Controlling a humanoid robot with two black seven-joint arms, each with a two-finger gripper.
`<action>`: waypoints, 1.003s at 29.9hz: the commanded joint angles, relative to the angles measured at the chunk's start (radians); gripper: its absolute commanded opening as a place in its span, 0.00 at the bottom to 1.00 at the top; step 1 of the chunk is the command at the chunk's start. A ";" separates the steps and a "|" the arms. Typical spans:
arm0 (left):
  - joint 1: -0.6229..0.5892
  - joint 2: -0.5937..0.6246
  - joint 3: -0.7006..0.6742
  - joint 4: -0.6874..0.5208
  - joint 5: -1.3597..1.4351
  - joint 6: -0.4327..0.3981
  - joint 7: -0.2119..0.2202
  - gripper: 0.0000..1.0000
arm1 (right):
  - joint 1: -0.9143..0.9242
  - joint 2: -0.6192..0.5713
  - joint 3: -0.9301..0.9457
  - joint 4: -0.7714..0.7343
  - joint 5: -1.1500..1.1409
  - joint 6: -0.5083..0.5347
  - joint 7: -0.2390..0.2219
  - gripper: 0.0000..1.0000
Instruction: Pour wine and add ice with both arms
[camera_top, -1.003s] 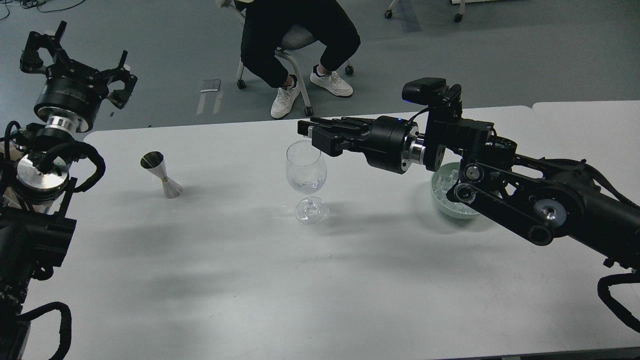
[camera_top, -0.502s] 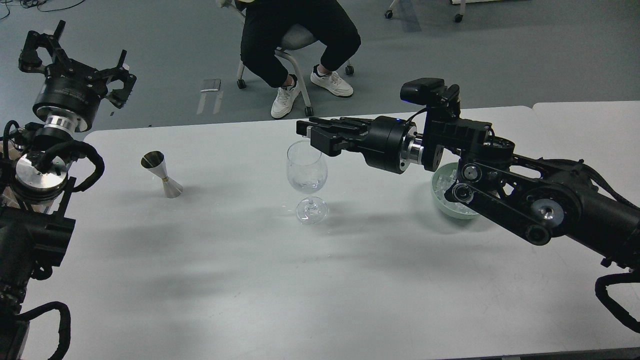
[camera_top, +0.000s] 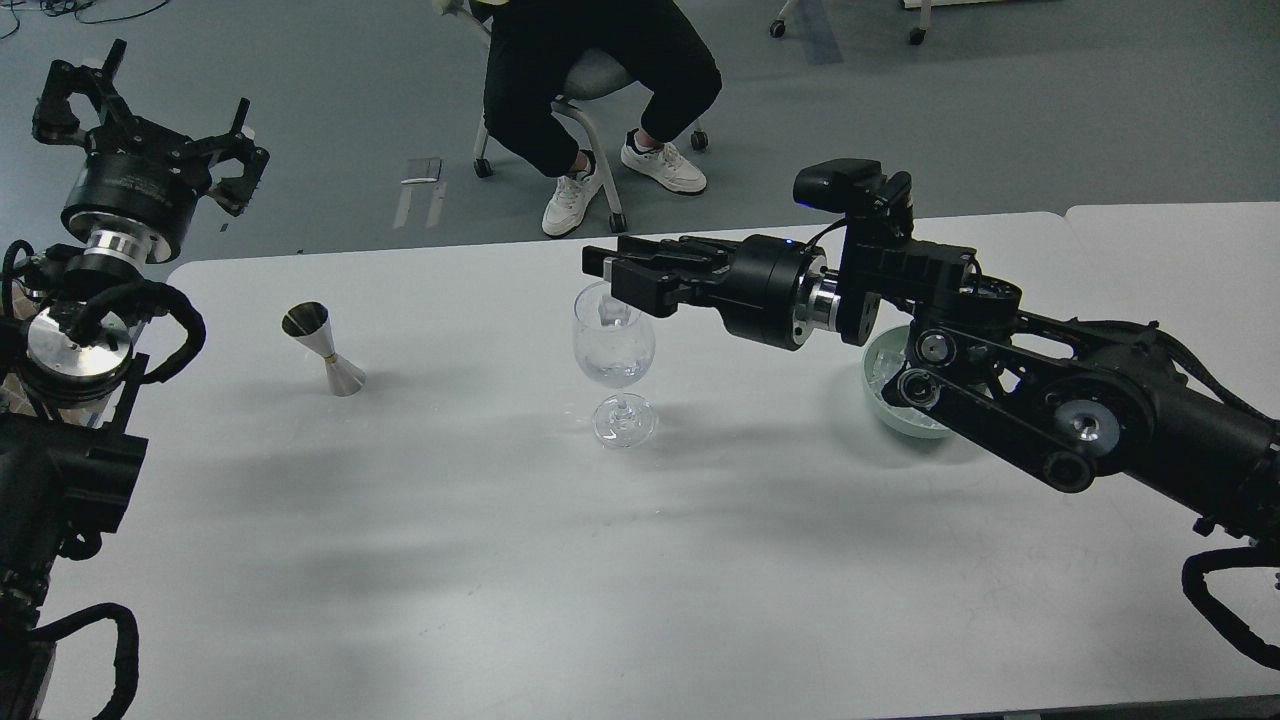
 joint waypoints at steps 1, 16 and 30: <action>0.000 0.000 0.000 0.000 0.000 -0.002 0.000 0.98 | 0.000 0.000 0.000 0.002 0.001 0.000 0.000 0.51; 0.000 -0.002 0.009 0.000 0.003 -0.003 -0.001 0.98 | -0.019 0.092 0.227 -0.006 0.018 -0.014 0.002 1.00; -0.046 -0.009 0.020 0.047 0.015 -0.021 0.032 0.96 | -0.053 0.232 0.666 -0.059 0.383 -0.020 -0.040 1.00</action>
